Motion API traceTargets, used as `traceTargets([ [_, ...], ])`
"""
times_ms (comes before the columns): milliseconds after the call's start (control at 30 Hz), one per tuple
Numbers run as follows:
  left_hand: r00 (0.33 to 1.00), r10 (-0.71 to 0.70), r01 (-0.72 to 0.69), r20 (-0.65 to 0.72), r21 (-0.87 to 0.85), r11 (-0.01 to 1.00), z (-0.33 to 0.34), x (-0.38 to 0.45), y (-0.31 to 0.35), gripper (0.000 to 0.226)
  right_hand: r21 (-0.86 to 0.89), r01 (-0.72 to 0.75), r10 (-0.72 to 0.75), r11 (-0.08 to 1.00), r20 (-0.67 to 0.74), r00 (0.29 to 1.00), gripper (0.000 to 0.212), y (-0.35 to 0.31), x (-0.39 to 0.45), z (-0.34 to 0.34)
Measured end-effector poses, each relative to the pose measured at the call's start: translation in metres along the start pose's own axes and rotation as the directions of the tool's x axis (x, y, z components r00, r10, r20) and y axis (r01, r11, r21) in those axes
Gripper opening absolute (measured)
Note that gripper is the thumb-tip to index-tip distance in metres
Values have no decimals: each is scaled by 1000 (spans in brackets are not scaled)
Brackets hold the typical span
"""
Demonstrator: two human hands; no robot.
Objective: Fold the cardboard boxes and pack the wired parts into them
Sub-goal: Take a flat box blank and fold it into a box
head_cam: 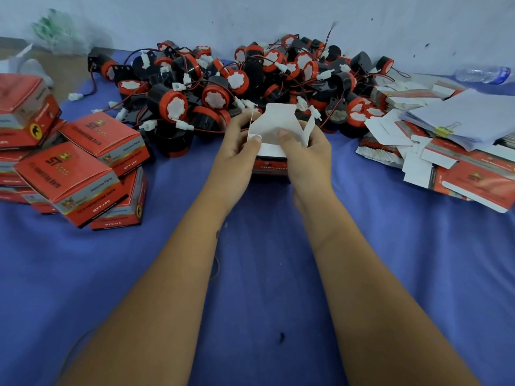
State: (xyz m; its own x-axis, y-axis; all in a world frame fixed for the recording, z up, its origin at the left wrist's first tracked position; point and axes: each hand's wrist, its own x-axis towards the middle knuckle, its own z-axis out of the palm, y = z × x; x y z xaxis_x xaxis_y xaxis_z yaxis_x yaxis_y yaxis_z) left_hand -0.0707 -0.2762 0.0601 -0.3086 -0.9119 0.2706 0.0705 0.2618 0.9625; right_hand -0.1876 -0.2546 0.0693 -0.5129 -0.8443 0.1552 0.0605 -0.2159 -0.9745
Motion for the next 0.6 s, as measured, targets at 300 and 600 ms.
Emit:
traceTargets([
  [300,986,22,-19,-166,15,1000,2,-3,3,41,153,-16,-14,988,195,981,30,-1,-6,5],
  [600,984,-6,-9,-179,-80,997,5,-2,4,55,173,-44,15,984,162,987,38,6,-5,5],
])
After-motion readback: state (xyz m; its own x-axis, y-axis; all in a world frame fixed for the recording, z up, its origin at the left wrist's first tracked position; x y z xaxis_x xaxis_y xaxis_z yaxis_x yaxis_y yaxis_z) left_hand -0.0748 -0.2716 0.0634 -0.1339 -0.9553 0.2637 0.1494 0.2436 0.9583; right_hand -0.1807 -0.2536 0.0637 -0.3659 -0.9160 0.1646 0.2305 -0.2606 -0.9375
